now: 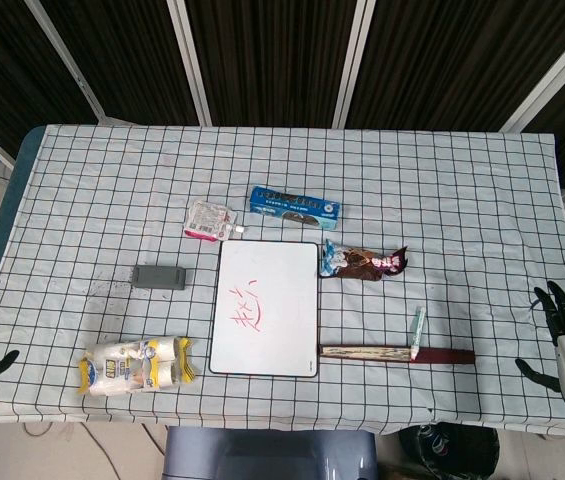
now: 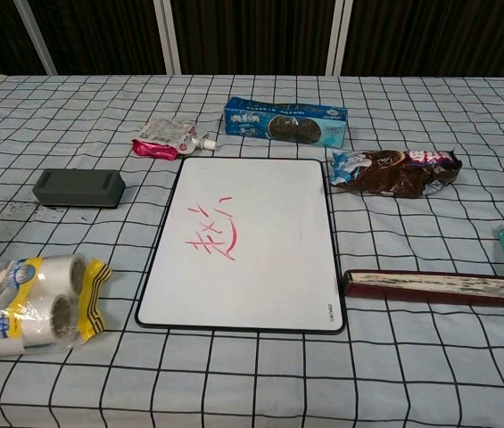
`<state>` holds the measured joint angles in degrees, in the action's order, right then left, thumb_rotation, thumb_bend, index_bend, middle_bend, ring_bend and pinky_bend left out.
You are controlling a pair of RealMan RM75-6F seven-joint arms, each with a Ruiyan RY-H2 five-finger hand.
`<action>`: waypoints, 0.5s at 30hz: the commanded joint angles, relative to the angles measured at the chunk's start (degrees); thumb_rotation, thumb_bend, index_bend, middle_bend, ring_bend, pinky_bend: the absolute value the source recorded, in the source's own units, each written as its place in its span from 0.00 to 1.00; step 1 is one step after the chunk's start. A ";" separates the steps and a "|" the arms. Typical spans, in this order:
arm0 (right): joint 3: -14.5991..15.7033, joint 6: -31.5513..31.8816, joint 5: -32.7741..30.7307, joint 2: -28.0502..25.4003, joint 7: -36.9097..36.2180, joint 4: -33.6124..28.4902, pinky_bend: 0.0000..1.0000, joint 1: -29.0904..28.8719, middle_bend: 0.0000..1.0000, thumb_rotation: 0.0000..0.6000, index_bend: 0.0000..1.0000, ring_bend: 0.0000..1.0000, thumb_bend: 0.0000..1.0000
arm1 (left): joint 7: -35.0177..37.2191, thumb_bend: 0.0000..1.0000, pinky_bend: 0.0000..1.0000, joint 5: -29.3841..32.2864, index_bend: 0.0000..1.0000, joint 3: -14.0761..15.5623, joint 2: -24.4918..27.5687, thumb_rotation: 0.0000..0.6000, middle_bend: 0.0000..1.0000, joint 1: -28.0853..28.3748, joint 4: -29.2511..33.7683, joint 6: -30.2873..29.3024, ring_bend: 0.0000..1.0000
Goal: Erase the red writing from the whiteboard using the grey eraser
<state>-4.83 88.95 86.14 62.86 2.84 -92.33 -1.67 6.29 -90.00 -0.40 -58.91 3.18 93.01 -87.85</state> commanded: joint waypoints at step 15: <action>-0.19 0.09 -0.31 0.02 0.33 0.01 0.19 0.02 0.02 1.00 0.00 0.14 0.08 | -0.06 0.15 0.07 0.02 0.00 -0.02 0.03 1.00 0.00 -0.08 -0.01 -0.14 0.00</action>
<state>-5.02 89.04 85.83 62.88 3.17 -92.32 -1.65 6.24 -89.98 -0.42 -58.87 3.10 92.99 -87.99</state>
